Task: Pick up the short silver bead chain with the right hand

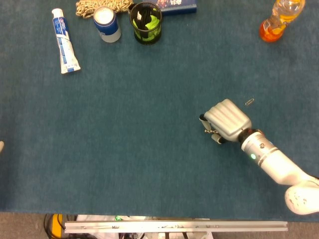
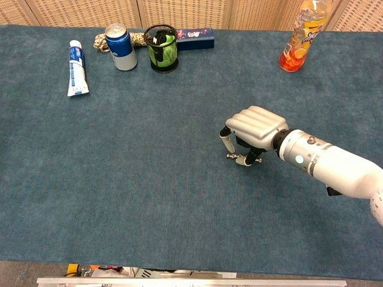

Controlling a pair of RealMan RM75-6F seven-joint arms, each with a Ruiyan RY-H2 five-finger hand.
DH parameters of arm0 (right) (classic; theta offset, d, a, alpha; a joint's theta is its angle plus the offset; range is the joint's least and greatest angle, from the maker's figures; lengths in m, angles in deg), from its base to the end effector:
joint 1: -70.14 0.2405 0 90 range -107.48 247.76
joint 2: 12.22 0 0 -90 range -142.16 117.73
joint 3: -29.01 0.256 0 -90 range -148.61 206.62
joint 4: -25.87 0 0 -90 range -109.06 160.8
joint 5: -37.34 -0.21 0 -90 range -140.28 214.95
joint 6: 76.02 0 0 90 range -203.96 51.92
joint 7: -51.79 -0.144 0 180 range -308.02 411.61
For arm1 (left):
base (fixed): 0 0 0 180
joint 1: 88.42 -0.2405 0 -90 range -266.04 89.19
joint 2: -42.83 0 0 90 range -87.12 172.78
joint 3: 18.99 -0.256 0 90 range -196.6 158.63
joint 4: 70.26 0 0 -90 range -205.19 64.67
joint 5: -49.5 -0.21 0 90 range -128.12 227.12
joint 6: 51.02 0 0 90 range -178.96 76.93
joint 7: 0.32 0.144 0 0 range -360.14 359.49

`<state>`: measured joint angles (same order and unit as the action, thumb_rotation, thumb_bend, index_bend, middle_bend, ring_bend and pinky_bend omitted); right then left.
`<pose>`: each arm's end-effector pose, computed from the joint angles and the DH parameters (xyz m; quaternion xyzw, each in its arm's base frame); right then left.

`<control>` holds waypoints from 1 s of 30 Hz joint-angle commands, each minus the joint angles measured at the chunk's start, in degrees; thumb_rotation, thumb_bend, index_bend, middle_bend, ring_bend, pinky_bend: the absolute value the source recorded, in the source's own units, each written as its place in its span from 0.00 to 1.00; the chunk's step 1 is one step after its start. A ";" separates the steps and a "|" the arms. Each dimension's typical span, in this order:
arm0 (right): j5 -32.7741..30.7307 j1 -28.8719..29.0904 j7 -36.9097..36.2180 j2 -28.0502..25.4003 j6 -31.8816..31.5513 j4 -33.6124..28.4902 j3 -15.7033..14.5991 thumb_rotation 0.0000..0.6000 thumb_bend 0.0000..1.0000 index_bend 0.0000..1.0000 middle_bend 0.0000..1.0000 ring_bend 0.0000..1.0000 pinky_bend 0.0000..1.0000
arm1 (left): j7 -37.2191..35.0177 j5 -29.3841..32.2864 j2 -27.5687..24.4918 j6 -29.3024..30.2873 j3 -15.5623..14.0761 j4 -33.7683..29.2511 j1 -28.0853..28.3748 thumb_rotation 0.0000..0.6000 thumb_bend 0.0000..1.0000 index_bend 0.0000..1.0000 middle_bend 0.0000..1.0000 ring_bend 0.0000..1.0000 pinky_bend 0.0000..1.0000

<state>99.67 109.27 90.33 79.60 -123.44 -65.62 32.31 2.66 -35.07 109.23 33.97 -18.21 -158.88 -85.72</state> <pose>-0.1526 -0.2679 -0.0715 0.8497 -0.3260 0.2458 0.3336 -0.3329 0.1617 0.1488 -0.6001 -0.3915 -0.3393 0.6094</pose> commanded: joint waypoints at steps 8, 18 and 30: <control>-4.09 1.88 1.99 2.11 -1.58 1.58 -0.30 1.00 0.20 0.58 1.00 1.00 1.00 | -0.26 -0.18 -0.27 -0.07 0.10 0.03 0.09 1.00 0.17 0.00 0.00 0.00 0.00; -9.33 4.04 5.07 1.99 -2.03 0.86 -1.18 1.00 0.21 0.58 1.00 1.00 1.00 | -0.39 -0.33 -0.34 -0.07 0.23 0.08 0.22 1.00 0.17 0.00 0.00 0.00 0.00; -12.48 5.86 5.48 1.30 -2.14 -1.06 -2.68 1.00 0.23 0.58 1.00 1.00 1.00 | -0.85 -0.53 -0.21 0.54 0.37 0.59 0.03 1.00 0.17 0.00 0.00 0.00 0.00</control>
<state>87.23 115.07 95.86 80.95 -125.59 -66.60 29.69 1.81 -35.60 109.02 34.51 -17.84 -158.30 -85.69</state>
